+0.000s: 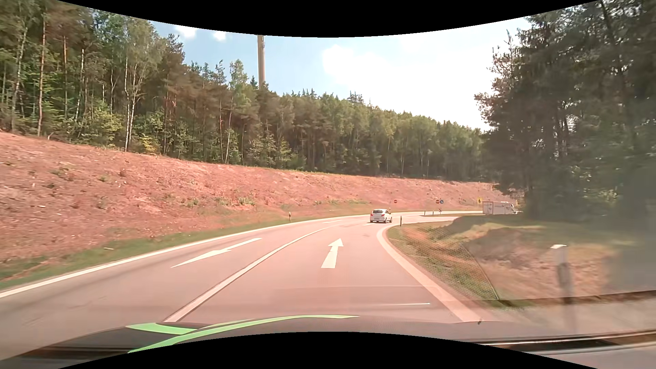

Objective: Follow the waypoints while adhering to traffic rules and regulations

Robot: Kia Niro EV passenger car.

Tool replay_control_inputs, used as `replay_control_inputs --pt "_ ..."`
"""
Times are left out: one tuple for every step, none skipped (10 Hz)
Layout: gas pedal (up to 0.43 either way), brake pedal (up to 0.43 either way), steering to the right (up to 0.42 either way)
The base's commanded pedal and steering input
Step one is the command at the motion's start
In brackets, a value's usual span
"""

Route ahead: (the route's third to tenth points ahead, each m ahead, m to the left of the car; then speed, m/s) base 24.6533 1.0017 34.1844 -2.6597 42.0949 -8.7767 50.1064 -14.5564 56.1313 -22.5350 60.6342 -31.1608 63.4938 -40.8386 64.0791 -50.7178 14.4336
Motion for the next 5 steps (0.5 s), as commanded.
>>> replay_control_inputs --pt "0.0 0.0 0.035" --pt "0.0 0.0 0.038" --pt "0.0 0.0 0.04" --pt "0.0 0.0 0.042" --pt "0.0 0.0 0.045"
